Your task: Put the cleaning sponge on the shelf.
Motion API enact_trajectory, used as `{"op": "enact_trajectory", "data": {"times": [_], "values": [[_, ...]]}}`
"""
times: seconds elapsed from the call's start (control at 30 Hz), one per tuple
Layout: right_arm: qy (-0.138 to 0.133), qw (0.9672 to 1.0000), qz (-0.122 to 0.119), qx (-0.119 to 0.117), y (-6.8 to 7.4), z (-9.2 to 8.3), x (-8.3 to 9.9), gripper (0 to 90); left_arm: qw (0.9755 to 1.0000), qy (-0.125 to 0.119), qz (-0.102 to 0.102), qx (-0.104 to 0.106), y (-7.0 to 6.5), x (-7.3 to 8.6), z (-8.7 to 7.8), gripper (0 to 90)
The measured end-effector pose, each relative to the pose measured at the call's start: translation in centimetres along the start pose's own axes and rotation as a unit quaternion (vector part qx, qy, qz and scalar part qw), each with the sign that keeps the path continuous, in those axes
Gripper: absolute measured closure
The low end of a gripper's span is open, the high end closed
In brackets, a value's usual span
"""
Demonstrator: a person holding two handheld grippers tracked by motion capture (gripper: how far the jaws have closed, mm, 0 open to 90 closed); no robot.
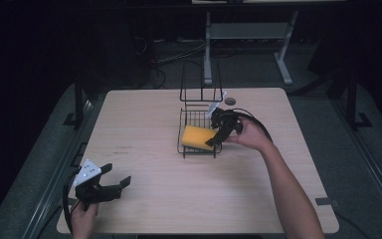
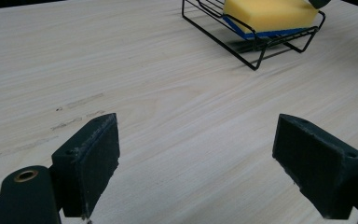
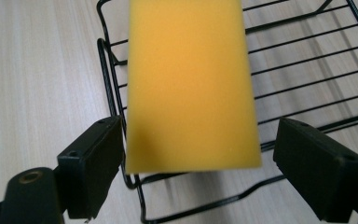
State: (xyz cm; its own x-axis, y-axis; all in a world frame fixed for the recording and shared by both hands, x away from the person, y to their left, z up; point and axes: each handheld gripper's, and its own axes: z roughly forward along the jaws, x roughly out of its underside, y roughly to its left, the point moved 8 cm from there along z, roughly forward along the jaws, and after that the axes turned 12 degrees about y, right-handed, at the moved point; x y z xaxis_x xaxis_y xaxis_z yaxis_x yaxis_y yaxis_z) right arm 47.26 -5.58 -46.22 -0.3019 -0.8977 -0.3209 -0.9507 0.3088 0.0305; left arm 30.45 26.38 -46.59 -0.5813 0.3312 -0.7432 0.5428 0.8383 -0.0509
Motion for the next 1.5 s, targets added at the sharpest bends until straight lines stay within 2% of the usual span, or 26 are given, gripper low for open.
{"op": "enact_trajectory", "data": {"times": [0.23,0.33,0.43,0.8,1.2,1.5], "values": [[-0.015,0.9999,0.005,0.001,0.0,-0.5,0.9,15.6,1.0,0.001,0.001,-0.001,-0.1,0.0,0.0,14.0],[-0.012,0.9998,0.017,0.002,0.0,-0.5,1.7,15.6,1.0,0.002,0.001,-0.001,-0.1,0.0,0.0,14.0],[-0.017,0.9997,0.015,0.009,-0.1,-0.8,2.0,15.6,1.0,0.005,0.004,-0.004,-0.2,0.0,0.1,14.0],[-0.033,0.9988,0.037,0.007,-0.5,-2.0,3.6,15.6,1.0,0.004,0.005,-0.004,-0.3,-0.1,0.2,14.0],[-0.035,0.9984,0.043,0.012,-0.2,-2.6,4.8,15.6,1.0,0.003,0.005,-0.002,-0.4,-0.2,0.3,14.0],[-0.034,0.9981,0.051,0.012,0.1,-2.3,6.2,15.6,0.9999,0.004,0.01,0.0,-0.6,-0.2,0.5,14.0]]}}
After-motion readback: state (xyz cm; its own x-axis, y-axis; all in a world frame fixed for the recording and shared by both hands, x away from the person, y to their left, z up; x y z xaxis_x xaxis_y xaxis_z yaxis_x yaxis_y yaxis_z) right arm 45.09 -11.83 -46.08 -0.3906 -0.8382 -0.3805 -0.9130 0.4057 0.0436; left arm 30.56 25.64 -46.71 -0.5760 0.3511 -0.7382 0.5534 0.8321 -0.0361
